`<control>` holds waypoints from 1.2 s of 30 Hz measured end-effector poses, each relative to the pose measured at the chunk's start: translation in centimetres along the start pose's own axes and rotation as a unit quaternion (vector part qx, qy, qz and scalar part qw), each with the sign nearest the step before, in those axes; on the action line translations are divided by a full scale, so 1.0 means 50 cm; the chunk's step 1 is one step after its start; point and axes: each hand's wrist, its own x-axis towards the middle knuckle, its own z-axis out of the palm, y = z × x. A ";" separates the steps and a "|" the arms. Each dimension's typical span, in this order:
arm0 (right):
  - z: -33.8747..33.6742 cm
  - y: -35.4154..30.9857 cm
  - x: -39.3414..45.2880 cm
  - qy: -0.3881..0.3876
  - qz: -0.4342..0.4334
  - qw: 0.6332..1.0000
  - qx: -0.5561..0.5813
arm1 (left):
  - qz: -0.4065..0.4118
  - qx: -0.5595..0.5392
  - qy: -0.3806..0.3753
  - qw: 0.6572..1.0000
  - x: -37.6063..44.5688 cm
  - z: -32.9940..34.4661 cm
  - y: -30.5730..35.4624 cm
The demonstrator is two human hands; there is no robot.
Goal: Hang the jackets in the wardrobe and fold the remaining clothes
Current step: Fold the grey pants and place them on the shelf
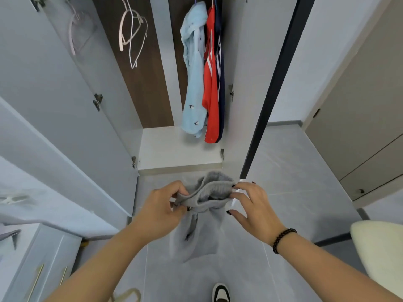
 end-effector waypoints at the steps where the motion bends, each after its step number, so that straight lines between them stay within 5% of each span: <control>1: 0.005 -0.013 -0.006 0.012 0.000 1.000 0.007 | -0.001 -0.007 0.002 1.000 -0.010 -0.006 -0.007; 10: 0.083 -0.092 -0.071 0.025 0.003 1.000 0.016 | -0.051 -0.007 -0.021 0.998 -0.080 -0.014 -0.123; 20: 0.219 -0.059 -0.091 -0.242 0.027 0.966 0.088 | -0.044 0.027 -0.003 0.999 -0.114 0.084 -0.312; 27: 0.395 -0.031 -0.087 -0.285 0.044 0.952 0.101 | -0.057 0.075 0.039 0.995 -0.117 0.183 -0.496; 36: 0.476 -0.142 -0.122 -0.221 0.016 0.973 0.061 | -0.008 0.048 0.134 0.990 -0.338 0.177 -0.565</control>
